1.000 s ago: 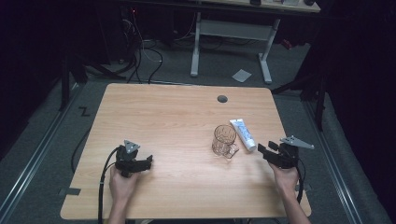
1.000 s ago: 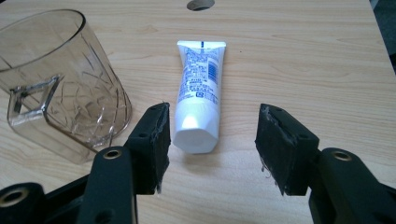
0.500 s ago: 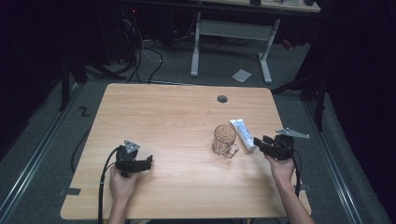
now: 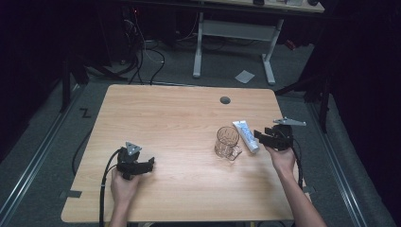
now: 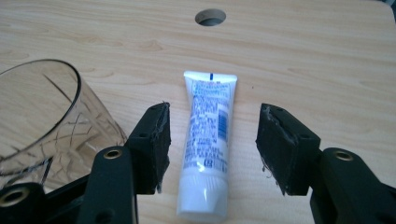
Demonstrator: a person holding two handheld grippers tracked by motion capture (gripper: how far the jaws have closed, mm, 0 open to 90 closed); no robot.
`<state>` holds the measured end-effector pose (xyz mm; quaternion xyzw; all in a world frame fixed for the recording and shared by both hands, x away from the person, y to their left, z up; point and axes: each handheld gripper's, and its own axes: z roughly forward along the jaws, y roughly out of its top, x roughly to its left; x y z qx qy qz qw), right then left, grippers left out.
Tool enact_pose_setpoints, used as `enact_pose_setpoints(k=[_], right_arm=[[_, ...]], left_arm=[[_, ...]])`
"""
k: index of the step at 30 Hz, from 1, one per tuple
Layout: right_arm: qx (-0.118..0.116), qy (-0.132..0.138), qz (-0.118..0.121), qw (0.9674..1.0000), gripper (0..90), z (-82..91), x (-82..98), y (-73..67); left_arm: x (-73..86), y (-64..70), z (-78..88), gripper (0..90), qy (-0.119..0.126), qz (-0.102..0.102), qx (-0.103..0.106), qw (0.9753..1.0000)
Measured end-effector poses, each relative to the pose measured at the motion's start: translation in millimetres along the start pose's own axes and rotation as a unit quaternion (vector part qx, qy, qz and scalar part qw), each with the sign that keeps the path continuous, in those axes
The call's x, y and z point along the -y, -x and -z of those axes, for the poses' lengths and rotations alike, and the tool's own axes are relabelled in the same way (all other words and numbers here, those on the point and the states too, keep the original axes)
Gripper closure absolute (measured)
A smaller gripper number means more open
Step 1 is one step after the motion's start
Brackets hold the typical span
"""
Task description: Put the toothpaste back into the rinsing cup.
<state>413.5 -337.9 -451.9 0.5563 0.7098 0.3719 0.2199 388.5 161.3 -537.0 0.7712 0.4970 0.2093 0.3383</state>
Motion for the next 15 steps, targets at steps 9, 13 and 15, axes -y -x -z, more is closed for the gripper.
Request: enact_pose_setpoints(k=[9, 13, 15], right_arm=[[0.008, -0.037, 0.031, 0.9988, 42.3, -27.0, -22.6, -7.5], [0.003, -0.048, 0.034, 0.9982, 42.2, -38.5, -28.3, -9.6], [0.001, -0.056, 0.037, 0.9978, 42.2, -44.8, -31.1, -9.8]], left_arm=[[0.1, 0.1, 0.1, 17.7, 0.000, 0.000, 0.000, 1.0000], [0.1, 0.0, 0.1, 17.7, 0.000, 0.000, 0.000, 1.0000], [0.1, 0.0, 0.1, 17.7, 0.000, 0.000, 0.000, 1.0000]])
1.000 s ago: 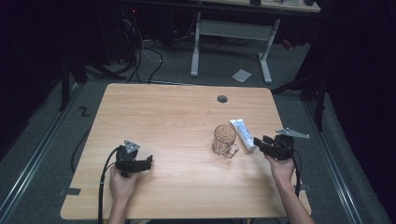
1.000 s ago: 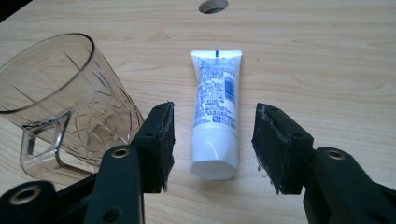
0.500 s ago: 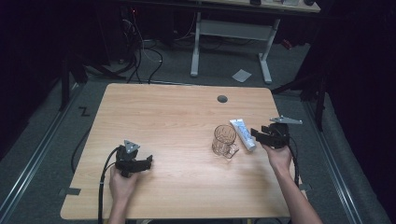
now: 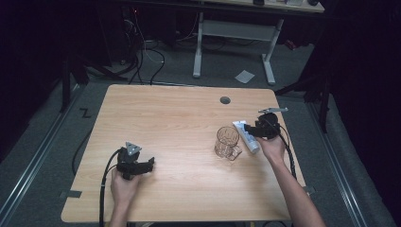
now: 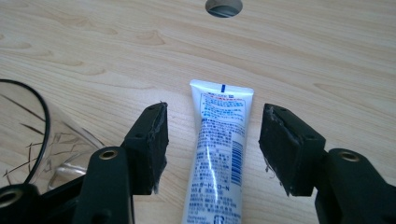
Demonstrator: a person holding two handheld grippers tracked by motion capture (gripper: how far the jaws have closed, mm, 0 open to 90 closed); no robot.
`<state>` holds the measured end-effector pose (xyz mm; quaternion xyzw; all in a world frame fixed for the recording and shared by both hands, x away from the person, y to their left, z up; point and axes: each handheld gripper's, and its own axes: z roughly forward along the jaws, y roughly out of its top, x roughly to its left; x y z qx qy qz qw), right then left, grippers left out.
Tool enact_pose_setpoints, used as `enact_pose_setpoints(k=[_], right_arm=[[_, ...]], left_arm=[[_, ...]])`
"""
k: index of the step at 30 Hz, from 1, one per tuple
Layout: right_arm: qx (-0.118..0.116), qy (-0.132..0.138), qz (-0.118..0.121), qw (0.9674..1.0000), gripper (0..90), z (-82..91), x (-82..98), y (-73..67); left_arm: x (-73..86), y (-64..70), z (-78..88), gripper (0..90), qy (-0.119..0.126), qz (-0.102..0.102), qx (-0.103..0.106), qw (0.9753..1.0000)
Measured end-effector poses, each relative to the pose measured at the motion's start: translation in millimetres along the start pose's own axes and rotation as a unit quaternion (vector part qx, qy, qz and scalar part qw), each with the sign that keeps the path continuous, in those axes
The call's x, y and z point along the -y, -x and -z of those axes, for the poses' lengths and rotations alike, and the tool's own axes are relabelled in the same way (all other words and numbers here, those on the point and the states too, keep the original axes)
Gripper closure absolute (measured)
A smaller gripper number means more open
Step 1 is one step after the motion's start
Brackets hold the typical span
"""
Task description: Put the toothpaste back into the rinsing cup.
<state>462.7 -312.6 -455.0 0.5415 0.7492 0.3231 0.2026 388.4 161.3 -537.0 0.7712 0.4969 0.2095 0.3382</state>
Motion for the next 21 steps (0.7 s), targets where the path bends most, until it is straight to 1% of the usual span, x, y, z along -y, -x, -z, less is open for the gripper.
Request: enact_pose_setpoints(k=[5, 7, 9, 10, 11, 14, 16, 17, 19, 20, 21], right_arm=[[-0.003, -0.033, 0.012, 0.9994, 42.0, -13.7, -8.3, -4.0], [-0.006, -0.039, 0.010, 0.9992, 42.1, -18.1, -9.7, -4.2], [-0.001, -0.048, 0.009, 0.9988, 42.1, -23.7, -11.5, -3.5], [-0.001, -0.048, 0.009, 0.9988, 42.1, -23.7, -11.5, -3.5], [0.004, -0.057, 0.009, 0.9983, 42.0, -27.7, -11.9, -2.7], [0.006, -0.064, 0.013, 0.9978, 42.0, -32.8, -13.0, -2.8], [0.012, -0.076, 0.020, 0.9968, 41.5, -38.5, -13.5, -4.1], [0.012, -0.076, 0.020, 0.9968, 41.5, -38.5, -13.5, -4.1], [0.013, -0.090, 0.023, 0.9956, 41.2, -44.9, -14.2, -5.4], [0.012, -0.094, 0.024, 0.9953, 41.0, -46.7, -14.5, -5.2], [0.006, -0.101, 0.017, 0.9947, 40.6, -48.8, -15.1, -5.1]], left_arm=[[0.0, 0.0, 0.0, 17.7, 0.000, 0.000, 0.000, 1.0000], [0.0, 0.0, 0.0, 17.7, 0.000, 0.000, 0.000, 1.0000], [0.0, 0.0, 0.0, 17.7, 0.000, 0.000, 0.000, 1.0000], [0.0, 0.0, 0.0, 17.7, 0.000, 0.000, 0.000, 1.0000], [0.0, 0.0, 0.0, 17.7, 0.000, 0.000, 0.000, 1.0000], [0.0, 0.0, 0.0, 17.7, 0.000, 0.000, 0.000, 1.0000], [0.0, 0.0, 0.0, 17.7, 0.000, 0.000, 0.000, 1.0000], [0.0, -0.1, 0.0, 17.7, 0.000, 0.000, 0.000, 1.0000], [0.0, 0.0, 0.1, 17.7, 0.000, 0.000, 0.000, 1.0000], [0.1, 0.1, 0.1, 17.8, 0.000, 0.000, 0.000, 1.0000], [0.1, 0.1, 0.1, 17.9, 0.000, 0.000, 0.000, 1.0000]])
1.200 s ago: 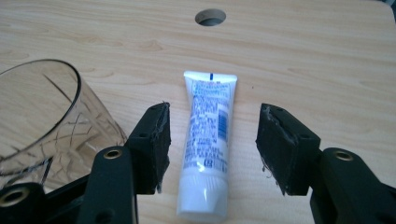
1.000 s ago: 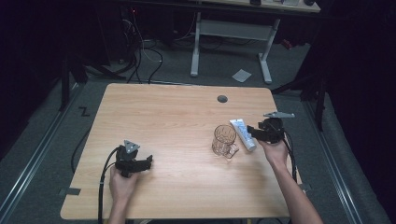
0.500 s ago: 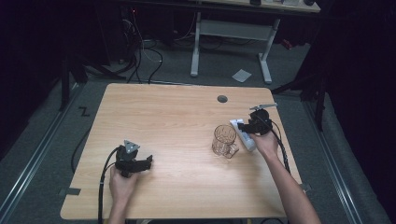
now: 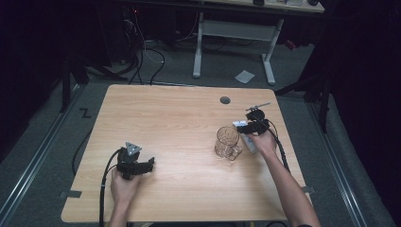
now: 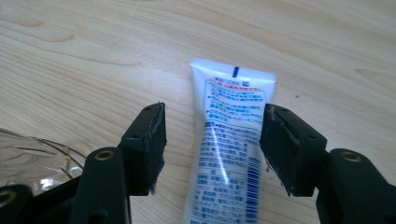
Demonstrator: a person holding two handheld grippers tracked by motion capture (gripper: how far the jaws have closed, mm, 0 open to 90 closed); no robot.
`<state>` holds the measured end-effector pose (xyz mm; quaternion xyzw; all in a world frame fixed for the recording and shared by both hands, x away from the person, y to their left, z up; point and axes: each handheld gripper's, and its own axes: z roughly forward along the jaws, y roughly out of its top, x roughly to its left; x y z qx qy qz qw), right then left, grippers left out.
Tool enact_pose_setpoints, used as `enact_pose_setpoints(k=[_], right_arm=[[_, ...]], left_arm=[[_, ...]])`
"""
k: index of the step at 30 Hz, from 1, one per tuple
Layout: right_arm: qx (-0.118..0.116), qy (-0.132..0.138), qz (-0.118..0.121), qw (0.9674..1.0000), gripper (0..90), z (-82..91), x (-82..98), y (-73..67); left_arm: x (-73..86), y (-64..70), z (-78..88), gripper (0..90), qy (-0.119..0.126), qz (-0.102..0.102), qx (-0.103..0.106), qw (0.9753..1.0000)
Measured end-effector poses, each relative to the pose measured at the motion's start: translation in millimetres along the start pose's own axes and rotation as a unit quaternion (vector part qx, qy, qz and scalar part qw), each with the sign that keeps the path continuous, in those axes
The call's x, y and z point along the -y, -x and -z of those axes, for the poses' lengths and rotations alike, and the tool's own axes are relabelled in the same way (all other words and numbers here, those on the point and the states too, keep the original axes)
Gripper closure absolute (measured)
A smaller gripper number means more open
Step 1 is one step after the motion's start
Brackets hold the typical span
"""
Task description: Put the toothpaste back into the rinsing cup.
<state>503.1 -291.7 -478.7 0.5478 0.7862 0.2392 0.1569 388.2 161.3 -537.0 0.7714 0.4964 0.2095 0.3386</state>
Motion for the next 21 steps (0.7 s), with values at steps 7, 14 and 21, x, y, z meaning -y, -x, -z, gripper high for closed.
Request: enact_pose_setpoints(k=[7, 14, 21], right_arm=[[0.009, -0.037, -0.002, 0.9993, 38.5, -10.5, -4.2, 1.4], [0.017, -0.062, -0.009, 0.9979, 39.3, -22.6, -2.8, 5.2], [0.022, -0.070, -0.012, 0.9972, 42.7, -28.7, -1.7, 6.6]], left_arm=[[0.1, 0.2, 0.2, 18.3, 0.000, -0.001, 0.001, 1.0000], [0.1, 0.1, 0.2, 18.3, 0.000, -0.001, 0.001, 1.0000], [0.2, 0.1, 0.2, 18.4, 0.000, -0.001, 0.000, 1.0000]])
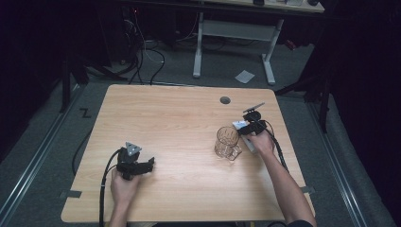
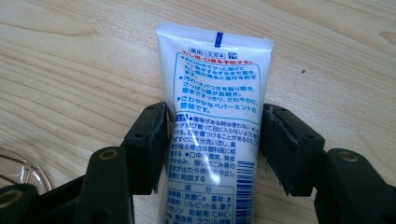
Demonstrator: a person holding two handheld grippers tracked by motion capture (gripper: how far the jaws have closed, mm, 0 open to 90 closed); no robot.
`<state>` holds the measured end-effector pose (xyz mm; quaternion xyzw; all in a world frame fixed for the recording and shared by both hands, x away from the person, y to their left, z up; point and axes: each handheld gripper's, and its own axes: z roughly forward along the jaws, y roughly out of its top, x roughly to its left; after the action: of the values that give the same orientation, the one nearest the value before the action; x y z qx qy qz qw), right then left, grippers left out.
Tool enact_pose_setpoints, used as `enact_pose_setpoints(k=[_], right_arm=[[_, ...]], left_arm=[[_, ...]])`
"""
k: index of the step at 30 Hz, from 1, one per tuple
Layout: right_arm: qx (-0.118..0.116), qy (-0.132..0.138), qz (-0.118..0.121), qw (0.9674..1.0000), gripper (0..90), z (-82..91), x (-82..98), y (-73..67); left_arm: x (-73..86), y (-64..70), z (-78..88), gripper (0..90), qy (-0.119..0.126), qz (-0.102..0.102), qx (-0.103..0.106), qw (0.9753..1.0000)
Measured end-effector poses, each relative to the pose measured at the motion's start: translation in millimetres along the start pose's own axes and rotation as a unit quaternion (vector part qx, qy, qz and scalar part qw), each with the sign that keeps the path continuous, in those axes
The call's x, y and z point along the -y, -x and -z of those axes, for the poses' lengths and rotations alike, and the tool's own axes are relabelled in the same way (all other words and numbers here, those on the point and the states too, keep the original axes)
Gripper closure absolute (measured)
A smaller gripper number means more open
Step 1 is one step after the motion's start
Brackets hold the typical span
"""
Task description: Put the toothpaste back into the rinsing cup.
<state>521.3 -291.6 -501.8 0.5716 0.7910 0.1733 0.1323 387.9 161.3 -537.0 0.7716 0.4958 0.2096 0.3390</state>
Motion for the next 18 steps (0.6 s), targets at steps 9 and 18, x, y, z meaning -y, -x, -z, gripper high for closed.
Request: enact_pose_setpoints(k=[9, 18], right_arm=[[-0.001, -0.005, 0.005, 1.0000, 48.2, 1.1, -0.2, -0.6], [0.003, -0.013, 0.011, 0.9999, 60.4, 5.1, -2.8, -3.7]], left_arm=[[0.2, -0.1, 0.3, 18.7, 0.000, 0.000, 0.001, 1.0000], [0.3, 0.3, 0.2, 19.0, 0.002, 0.000, 0.002, 1.0000]])
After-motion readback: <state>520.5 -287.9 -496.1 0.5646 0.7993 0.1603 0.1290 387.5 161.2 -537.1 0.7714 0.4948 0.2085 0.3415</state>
